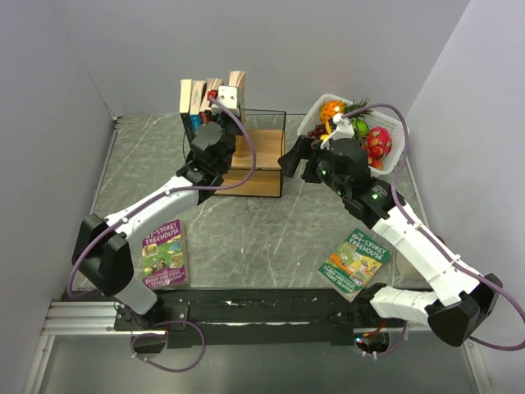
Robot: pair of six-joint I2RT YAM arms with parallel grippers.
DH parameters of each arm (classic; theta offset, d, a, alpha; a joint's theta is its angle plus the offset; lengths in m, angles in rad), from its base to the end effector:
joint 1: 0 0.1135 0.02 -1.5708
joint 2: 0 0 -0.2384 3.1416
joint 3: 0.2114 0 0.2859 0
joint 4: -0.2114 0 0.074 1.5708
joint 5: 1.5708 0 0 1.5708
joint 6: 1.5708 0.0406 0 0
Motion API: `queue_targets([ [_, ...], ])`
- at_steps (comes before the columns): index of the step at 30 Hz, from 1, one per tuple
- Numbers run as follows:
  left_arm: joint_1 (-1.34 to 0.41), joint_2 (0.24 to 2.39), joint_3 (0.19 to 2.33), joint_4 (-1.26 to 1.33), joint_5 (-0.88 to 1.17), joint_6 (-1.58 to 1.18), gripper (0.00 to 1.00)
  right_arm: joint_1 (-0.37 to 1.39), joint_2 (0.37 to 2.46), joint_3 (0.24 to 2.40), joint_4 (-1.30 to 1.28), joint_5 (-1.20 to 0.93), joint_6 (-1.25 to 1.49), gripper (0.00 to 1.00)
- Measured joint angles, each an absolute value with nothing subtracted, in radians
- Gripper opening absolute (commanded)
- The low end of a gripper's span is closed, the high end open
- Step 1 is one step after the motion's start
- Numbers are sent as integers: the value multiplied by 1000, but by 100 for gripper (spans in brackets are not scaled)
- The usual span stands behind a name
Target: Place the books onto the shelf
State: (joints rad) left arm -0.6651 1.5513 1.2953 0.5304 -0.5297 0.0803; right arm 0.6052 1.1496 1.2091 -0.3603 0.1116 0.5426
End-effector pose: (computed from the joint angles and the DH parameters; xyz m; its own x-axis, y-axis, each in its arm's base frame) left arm 0.3321 -0.2344 0.3687 0.2246 -0.0881 -0.9705 0.1323 0.9894 -0.0593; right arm 0.2552 0.1711 0.3737 -0.4554 0.3089 -0.8350 -0.2834 0.8388 0.4649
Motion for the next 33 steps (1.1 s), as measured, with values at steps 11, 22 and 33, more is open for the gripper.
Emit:
queue_targets([
  [11, -620, 1594, 1295, 498, -520, 29, 6, 597, 1149, 1171, -351, 97, 547, 99],
  [22, -608, 1595, 1298, 485, -524, -20, 47, 596, 1149, 1169, -350, 86, 553, 99],
  [33, -608, 1554, 1313, 429, -525, -24, 54, 595, 1150, 1169, -350, 83, 558, 99],
])
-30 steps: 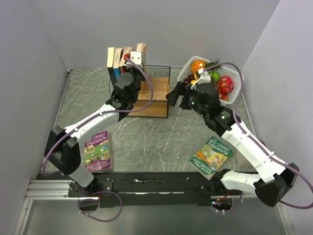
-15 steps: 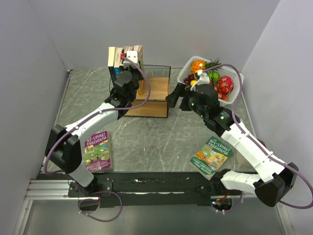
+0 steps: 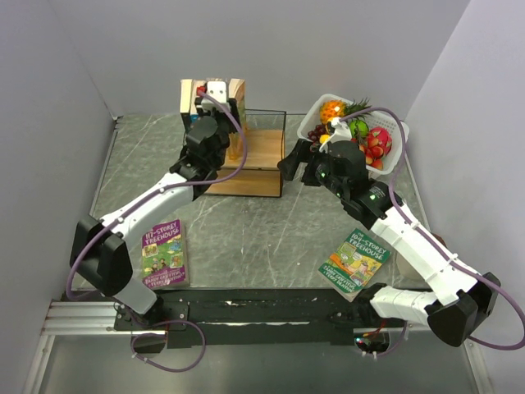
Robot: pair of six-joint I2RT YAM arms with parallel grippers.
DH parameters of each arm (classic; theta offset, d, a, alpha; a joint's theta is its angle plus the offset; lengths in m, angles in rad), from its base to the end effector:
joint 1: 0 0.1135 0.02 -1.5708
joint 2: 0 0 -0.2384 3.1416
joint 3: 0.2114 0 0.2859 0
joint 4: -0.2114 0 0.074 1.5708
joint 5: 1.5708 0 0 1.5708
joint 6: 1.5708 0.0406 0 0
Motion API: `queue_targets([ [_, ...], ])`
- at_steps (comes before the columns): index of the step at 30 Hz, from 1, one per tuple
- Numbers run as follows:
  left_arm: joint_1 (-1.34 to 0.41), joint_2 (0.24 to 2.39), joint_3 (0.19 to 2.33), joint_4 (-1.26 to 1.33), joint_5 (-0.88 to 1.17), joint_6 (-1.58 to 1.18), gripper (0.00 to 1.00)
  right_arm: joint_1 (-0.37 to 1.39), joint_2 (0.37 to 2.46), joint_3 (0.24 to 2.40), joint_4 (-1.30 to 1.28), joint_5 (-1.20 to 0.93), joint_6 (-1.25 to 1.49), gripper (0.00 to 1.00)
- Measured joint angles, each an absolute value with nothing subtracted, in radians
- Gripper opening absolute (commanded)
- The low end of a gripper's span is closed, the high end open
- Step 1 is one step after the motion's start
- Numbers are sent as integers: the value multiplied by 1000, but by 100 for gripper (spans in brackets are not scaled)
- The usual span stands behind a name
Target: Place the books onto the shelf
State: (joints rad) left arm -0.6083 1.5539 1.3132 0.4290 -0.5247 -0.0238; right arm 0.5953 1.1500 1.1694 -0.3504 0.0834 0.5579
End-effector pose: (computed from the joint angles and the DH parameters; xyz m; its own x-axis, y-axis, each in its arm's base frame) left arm 0.3472 -0.2170 0.3639 0.1514 -0.1305 -0.9798 0.0944 0.9886 -0.1171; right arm 0.2579 0.1706 0.3593 -0.4896 0.3056 -0.8166 -0.2763 0.8339 0.4777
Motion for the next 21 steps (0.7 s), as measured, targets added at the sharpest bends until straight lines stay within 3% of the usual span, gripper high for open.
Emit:
queue_targets([
  [12, -659, 1431, 1446, 302, -548, 16, 61, 595, 1150, 1169, -350, 78, 561, 99],
  [15, -685, 1362, 1461, 282, -551, -1, 41, 595, 1155, 1171, -351, 84, 561, 99],
  [16, -694, 1339, 1464, 278, -548, -19, 16, 595, 1161, 1173, -352, 89, 561, 98],
  [17, -704, 1319, 1470, 272, -538, -39, 2, 595, 1171, 1176, -351, 95, 560, 96],
  [21, -724, 1303, 1522, 249, -464, -134, 1, 592, 1227, 1196, -351, 120, 560, 87],
])
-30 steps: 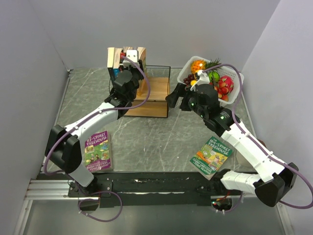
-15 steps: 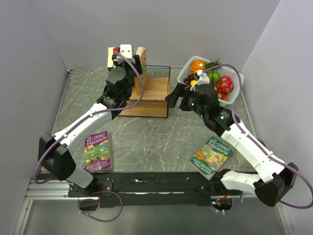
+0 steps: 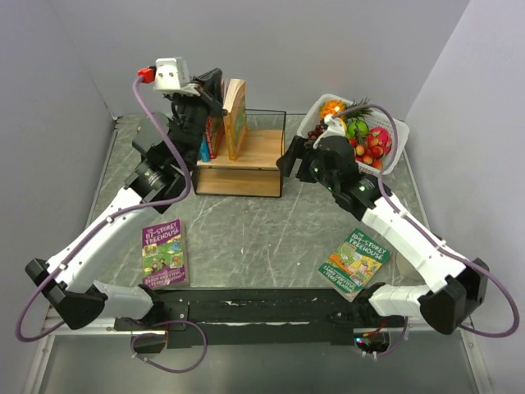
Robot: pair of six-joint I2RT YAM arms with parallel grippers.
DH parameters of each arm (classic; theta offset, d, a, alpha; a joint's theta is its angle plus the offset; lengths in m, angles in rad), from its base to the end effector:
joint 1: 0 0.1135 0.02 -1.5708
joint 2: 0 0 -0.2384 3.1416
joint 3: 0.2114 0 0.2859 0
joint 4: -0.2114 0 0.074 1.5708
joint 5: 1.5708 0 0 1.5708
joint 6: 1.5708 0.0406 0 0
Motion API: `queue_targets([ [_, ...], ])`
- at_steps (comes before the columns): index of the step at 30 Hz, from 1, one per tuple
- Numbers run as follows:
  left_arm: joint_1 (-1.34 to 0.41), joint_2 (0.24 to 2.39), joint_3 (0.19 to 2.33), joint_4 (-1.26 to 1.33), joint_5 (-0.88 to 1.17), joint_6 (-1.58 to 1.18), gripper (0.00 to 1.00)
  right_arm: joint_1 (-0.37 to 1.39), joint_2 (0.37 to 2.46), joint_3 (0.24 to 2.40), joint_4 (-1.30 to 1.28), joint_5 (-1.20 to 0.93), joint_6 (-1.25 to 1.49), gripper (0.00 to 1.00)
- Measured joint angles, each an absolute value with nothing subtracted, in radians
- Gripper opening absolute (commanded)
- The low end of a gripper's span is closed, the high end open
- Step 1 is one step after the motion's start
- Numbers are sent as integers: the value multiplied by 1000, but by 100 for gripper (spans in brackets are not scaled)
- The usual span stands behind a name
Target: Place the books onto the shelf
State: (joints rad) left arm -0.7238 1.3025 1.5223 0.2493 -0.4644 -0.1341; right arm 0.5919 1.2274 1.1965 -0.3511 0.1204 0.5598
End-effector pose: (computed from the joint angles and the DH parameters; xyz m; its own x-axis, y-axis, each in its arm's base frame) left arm 0.2480 -0.1949 0.5127 0.2966 -0.4216 -0.8569 0.3354 0.8861 -0.3199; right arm 0.2741 0.1784 0.3467 -0.5072 0.2943 -0.8101 -0.2267 0.8613 0.4548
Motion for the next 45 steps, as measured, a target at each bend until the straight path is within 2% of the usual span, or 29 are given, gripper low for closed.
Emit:
queue_targets([
  [6, -726, 1427, 1538, 247, -399, -232, 1, 580, 1351, 1301, -354, 134, 559, 82],
  [9, -722, 1541, 1554, 218, -364, -251, 1, 573, 1407, 1368, -360, 141, 551, 77],
  [17, -716, 1753, 1659, 152, -308, -271, 1, 536, 1525, 1462, -367, 163, 522, 49],
  [23, -715, 1814, 1689, 179, -339, -295, 1, 508, 1589, 1469, -369, 135, 519, 35],
  [31, -688, 1883, 1681, 224, -408, -390, 1, 505, 1589, 1448, -328, 110, 529, 35],
  [45, -636, 1966, 1674, 233, -395, -478, 1, 503, 1602, 1433, -300, 89, 533, 33],
])
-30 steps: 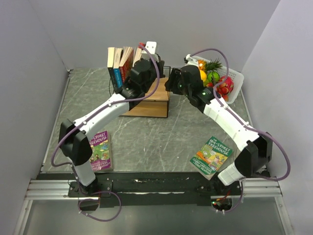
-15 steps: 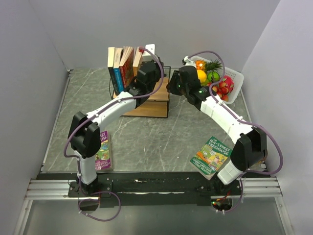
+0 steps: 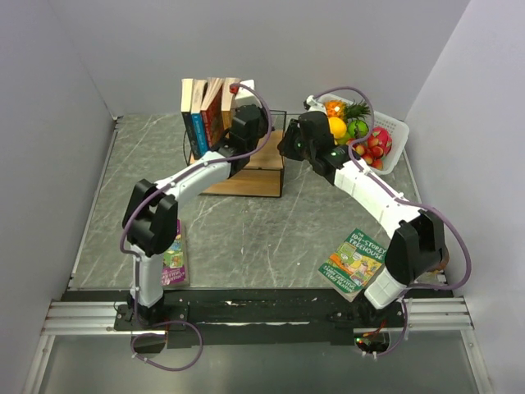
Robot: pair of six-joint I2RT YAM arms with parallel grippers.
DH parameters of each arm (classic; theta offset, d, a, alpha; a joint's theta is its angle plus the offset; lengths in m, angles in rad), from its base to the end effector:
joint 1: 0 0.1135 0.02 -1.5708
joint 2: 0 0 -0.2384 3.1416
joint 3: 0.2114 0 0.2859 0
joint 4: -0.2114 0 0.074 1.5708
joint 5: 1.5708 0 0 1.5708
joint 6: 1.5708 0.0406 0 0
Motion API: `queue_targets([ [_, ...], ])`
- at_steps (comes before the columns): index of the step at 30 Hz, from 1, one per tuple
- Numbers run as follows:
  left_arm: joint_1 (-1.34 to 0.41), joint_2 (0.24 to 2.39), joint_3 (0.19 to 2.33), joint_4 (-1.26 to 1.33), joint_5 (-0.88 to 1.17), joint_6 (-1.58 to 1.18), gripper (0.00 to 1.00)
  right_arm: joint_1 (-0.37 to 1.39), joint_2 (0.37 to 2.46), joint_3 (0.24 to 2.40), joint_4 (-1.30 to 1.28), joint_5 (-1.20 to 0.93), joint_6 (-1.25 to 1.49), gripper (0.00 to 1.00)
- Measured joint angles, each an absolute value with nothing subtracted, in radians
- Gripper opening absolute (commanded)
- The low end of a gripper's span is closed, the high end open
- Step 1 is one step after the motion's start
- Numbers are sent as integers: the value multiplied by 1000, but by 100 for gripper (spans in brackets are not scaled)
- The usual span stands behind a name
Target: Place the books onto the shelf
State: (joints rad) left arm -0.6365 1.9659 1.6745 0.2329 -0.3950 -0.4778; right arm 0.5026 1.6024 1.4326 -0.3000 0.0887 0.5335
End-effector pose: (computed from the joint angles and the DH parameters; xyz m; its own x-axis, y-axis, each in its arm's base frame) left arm 0.4178 -0.2894 0.3042 -0.1520 -0.4154 -0.8968 0.1912 0.8779 -0.4391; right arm 0.3656 0.1969 0.3119 -0.5504 0.2755 -0.7881 -0.1518 0.8952 0.4189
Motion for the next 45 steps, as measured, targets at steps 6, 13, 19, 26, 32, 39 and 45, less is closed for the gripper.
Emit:
queue_targets([
  [6, -636, 2035, 1699, 196, -387, -485, 1, 499, 1624, 1440, -299, 77, 534, 32],
  [13, -636, 2089, 1761, 123, -448, -484, 1, 495, 1626, 1440, -298, 62, 535, 31],
  [19, -633, 2094, 1789, 57, -542, -488, 1, 494, 1626, 1440, -297, 56, 538, 31],
  [26, -619, 2094, 1790, 10, -614, -491, 1, 489, 1629, 1440, -295, 41, 546, 31],
  [32, -610, 2111, 1807, -29, -663, -482, 1, 487, 1639, 1440, -289, 34, 554, 31],
  [39, -611, 2135, 1813, -36, -686, -432, 1, 486, 1641, 1440, -286, 32, 557, 31],
  [45, -619, 2152, 1820, -35, -719, -389, 1, 484, 1641, 1440, -285, 28, 560, 31],
])
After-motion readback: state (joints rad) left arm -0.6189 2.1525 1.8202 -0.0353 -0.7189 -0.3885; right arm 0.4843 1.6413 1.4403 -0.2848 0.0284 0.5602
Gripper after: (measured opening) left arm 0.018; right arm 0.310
